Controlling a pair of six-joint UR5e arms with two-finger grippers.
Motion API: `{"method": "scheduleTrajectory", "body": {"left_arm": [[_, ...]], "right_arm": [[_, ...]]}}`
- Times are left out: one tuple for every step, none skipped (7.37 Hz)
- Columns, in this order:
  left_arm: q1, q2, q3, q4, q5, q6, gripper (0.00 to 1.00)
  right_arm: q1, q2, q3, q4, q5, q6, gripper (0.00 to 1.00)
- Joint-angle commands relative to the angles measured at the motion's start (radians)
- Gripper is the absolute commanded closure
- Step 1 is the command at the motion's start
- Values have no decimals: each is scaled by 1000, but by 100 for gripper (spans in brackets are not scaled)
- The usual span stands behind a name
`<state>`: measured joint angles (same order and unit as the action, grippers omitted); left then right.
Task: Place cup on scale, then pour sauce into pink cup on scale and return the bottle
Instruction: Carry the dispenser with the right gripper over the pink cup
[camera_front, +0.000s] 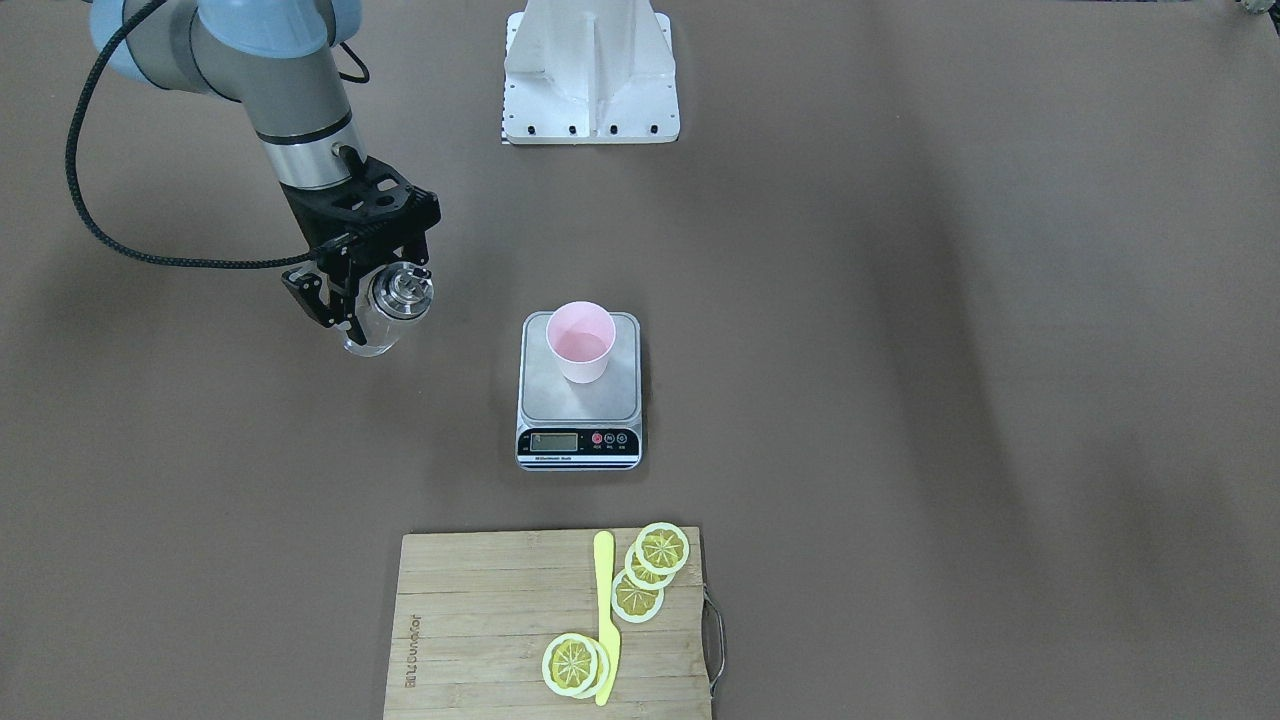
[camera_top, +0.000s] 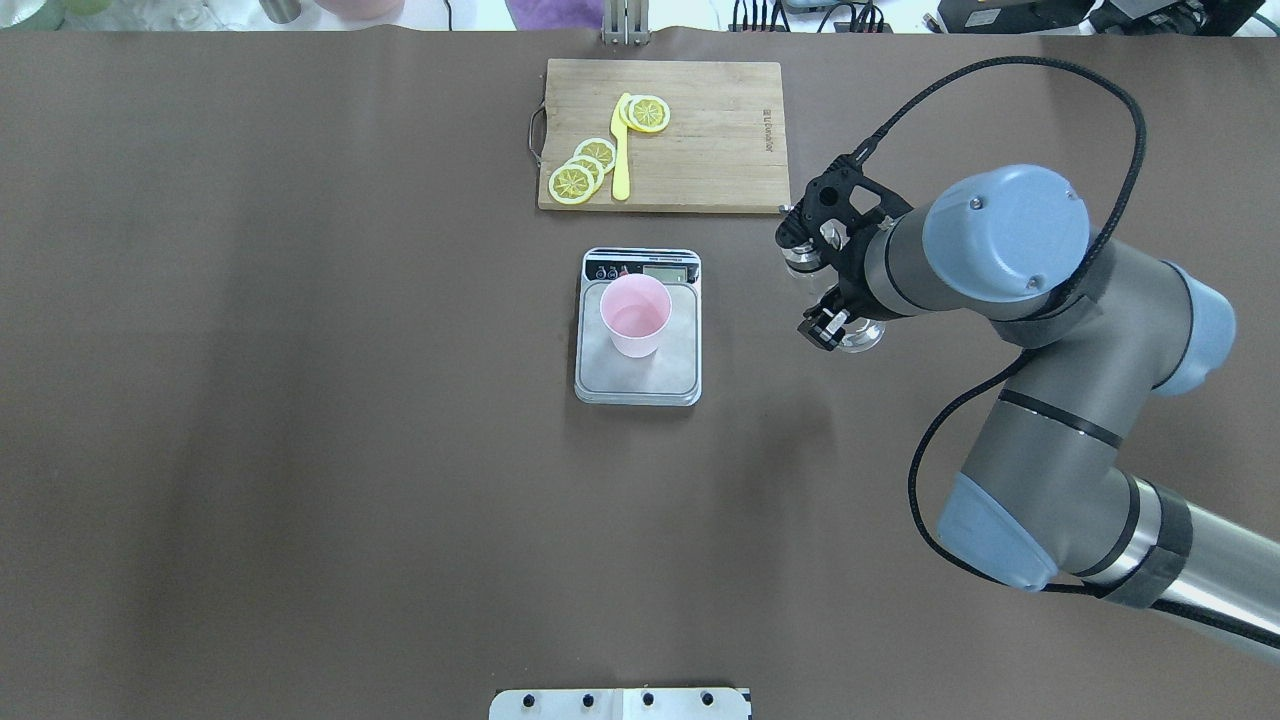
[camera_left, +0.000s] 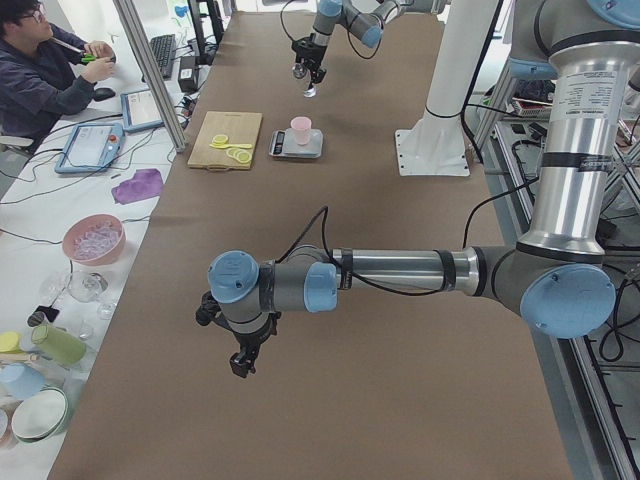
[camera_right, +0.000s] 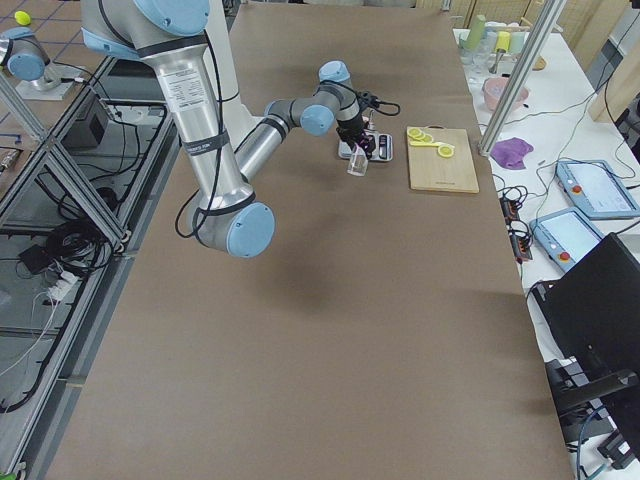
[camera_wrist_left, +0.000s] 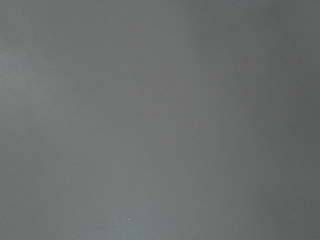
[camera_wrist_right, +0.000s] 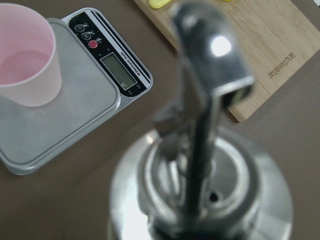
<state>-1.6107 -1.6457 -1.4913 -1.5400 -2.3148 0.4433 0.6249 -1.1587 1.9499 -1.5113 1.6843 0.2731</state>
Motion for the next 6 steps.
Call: {"method": "scheduleTrajectory", "body": {"left_arm": [[0, 1, 0, 6, 0, 0, 2], [-2, 3, 2, 8, 0, -2, 2], [-2, 3, 2, 8, 0, -2, 2], [-2, 3, 3, 9, 0, 0, 2], [0, 3, 6, 9, 0, 0, 2], [-2, 3, 6, 9, 0, 0, 2]], "right_arm": [[-57, 49, 0, -113, -93, 0, 100], [-71, 69, 0, -163, -122, 0, 100], [-83, 80, 0, -200, -138, -2, 100], [-88, 88, -2, -223, -138, -3, 100], [-88, 126, -9, -286, -137, -9, 100], [-88, 149, -9, -334, -138, -15, 100]]}}
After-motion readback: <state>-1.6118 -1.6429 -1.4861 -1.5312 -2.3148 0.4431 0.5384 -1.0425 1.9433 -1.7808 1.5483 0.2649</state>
